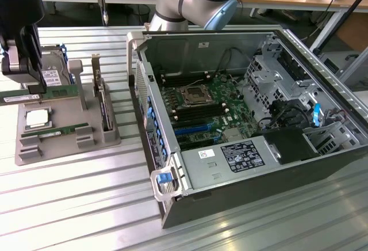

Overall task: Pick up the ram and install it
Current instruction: 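Pick up the ram and move it above insertion slot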

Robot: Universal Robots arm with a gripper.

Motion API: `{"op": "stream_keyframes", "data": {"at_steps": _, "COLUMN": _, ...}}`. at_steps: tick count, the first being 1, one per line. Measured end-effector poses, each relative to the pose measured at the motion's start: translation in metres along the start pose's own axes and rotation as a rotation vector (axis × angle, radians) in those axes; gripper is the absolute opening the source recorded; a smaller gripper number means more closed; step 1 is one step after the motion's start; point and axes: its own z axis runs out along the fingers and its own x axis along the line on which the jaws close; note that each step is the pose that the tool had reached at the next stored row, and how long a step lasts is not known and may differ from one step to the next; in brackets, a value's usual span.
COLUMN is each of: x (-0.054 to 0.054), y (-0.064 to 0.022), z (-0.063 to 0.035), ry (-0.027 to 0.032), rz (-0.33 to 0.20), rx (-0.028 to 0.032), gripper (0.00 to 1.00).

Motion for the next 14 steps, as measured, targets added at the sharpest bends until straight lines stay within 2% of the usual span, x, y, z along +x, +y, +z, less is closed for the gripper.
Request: {"op": "stream_keyframes", "data": {"at_steps": 14, "x": 0.0004, "y": 0.0002, "z": -0.01, "ry": 0.0, "rz": 0.0, "rx": 0.0, "gripper": 0.12}}
